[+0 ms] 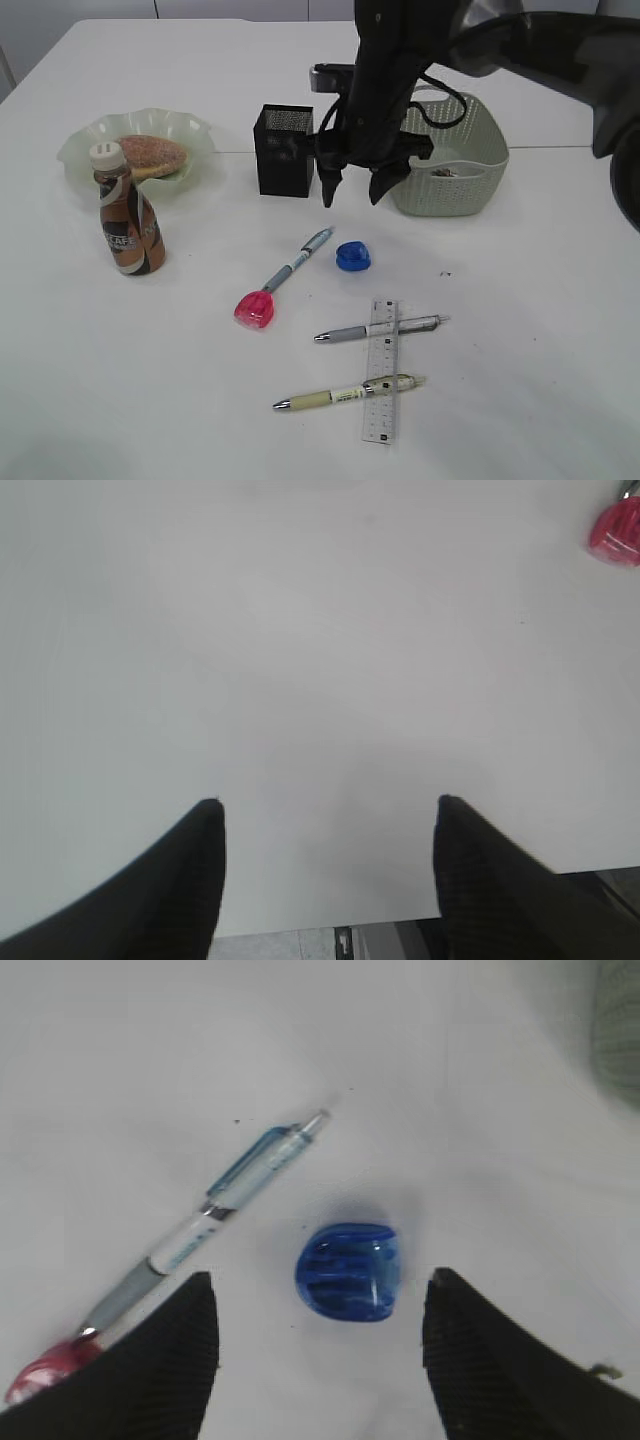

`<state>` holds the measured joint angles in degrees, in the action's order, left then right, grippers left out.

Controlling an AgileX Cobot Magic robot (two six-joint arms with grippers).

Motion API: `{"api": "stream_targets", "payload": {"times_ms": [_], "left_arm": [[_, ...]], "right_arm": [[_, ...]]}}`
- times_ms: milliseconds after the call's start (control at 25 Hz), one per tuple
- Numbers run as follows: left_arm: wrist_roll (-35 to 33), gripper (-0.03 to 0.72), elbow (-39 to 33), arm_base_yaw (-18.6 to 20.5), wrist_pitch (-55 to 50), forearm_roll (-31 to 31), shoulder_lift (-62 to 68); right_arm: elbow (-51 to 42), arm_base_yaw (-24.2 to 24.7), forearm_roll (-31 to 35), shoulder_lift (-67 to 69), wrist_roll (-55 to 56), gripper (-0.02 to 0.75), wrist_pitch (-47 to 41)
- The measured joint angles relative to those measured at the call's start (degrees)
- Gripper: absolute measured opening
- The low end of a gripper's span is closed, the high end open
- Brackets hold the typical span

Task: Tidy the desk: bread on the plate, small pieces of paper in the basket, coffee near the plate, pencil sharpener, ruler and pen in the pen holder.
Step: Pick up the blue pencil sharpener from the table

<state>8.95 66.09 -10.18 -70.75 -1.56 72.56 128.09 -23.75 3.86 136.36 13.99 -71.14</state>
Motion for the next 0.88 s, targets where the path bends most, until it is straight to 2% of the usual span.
{"api": "stream_targets", "payload": {"times_ms": [280, 880], "left_arm": [[0.00, 0.475, 0.00, 0.00, 0.00, -0.73, 0.00], [0.00, 0.470, 0.00, 0.00, 0.00, -1.01, 0.00]], "right_arm": [[0.00, 0.00, -2.85, 1.86, 0.42, 0.474, 0.00], [-0.10, -1.53, -3.38, 6.07, 1.13, 0.474, 0.11]]}}
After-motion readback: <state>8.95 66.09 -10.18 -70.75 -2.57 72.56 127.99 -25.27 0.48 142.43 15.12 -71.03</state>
